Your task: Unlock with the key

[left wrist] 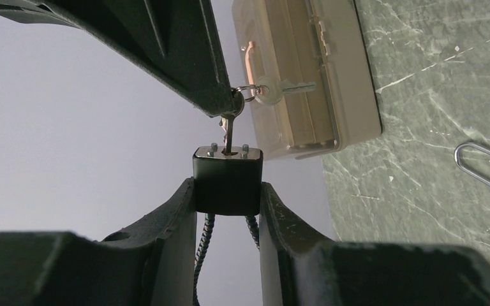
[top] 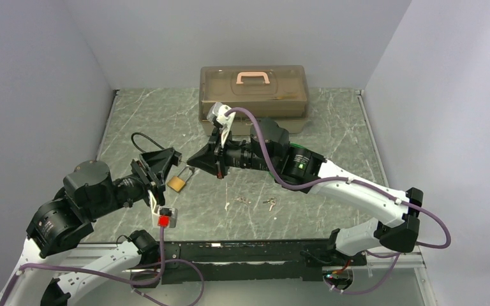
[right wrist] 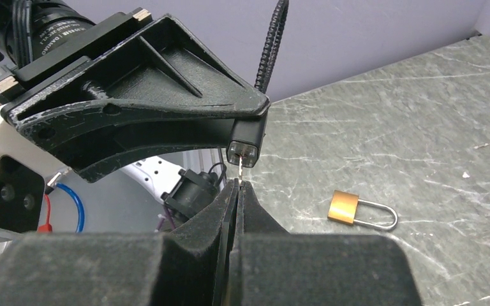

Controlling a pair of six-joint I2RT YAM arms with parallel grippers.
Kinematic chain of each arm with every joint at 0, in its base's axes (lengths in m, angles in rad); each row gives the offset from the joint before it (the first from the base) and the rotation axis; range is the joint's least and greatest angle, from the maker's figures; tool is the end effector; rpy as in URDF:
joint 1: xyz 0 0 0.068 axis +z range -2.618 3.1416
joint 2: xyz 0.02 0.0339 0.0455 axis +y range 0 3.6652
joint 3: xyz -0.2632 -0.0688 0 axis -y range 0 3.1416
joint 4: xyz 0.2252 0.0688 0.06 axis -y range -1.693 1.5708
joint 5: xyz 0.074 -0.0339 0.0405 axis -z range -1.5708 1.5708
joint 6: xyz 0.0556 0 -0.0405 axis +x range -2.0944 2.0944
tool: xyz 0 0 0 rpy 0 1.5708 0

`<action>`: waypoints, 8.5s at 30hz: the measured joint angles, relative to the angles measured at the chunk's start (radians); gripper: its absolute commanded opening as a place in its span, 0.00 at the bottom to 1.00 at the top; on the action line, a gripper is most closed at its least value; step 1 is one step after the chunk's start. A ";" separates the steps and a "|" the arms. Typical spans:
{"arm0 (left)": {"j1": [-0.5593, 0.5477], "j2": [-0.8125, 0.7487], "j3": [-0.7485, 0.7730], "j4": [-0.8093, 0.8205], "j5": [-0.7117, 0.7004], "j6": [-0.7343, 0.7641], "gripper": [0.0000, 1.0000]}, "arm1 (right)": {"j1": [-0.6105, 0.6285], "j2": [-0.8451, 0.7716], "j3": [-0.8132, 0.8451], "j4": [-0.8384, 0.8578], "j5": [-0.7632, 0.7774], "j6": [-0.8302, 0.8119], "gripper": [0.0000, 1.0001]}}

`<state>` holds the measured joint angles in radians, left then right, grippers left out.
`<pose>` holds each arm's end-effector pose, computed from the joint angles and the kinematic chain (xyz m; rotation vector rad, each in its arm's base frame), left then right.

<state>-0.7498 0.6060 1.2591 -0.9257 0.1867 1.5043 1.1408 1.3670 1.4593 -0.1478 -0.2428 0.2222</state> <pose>0.0442 -0.0552 0.4133 1.7260 0.6751 0.3558 0.1184 0.2903 0.4447 -0.9643 1.4907 1.2181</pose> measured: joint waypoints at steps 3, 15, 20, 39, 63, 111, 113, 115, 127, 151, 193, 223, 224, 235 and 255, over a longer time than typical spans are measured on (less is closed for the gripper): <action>0.000 0.000 0.000 0.000 -0.006 0.000 0.00 | 0.000 0.010 0.013 -0.017 0.006 0.007 0.00; 0.000 0.001 0.000 0.000 -0.027 0.002 0.00 | 0.003 0.028 0.029 -0.026 0.025 0.030 0.00; 0.000 0.001 0.000 0.001 -0.037 0.011 0.00 | 0.006 0.032 0.032 -0.022 0.037 0.041 0.00; -0.009 0.021 -0.017 0.042 -0.133 0.025 0.00 | 0.016 0.053 0.032 0.028 0.113 0.075 0.00; -0.043 0.032 -0.021 0.044 -0.213 0.025 0.00 | 0.045 0.056 -0.002 0.100 0.181 0.072 0.00; -0.070 -0.072 -0.085 0.093 -0.249 0.028 0.00 | 0.080 0.061 -0.074 0.267 0.185 0.058 0.00; -0.070 -0.066 -0.077 0.091 -0.252 0.019 0.00 | 0.080 0.061 -0.077 0.280 0.187 0.058 0.00; -0.070 -0.066 -0.076 0.093 -0.254 0.021 0.00 | 0.080 0.061 -0.078 0.286 0.190 0.058 0.00; -0.070 -0.066 -0.076 0.097 -0.254 0.046 0.00 | 0.083 0.062 -0.078 0.293 0.192 0.058 0.00; -0.075 -0.105 -0.105 0.101 -0.285 0.144 0.00 | 0.090 0.099 -0.057 0.314 0.190 0.046 0.00; -0.081 -0.178 -0.165 0.140 -0.141 0.326 0.00 | 0.078 0.102 -0.079 0.298 0.098 0.051 0.00; -0.133 0.424 -0.524 0.077 0.084 -0.191 0.00 | -0.021 -0.537 -0.589 -0.022 0.174 0.062 0.00; -0.138 0.480 -0.523 0.099 0.085 -0.228 0.00 | -0.024 -0.547 -0.595 -0.028 0.182 0.063 0.00; -0.142 0.711 -0.521 0.228 0.166 -0.489 0.99 | -0.092 -0.580 -0.614 -0.055 0.208 0.066 0.00; 0.229 0.426 0.108 -0.135 0.764 -0.724 0.97 | -0.144 -0.235 -0.370 -0.160 -0.247 -0.036 0.00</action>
<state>-0.5205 1.0321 1.3670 -1.0607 0.9512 0.7803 0.9966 1.1324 1.0897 -0.3080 -0.4900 0.1864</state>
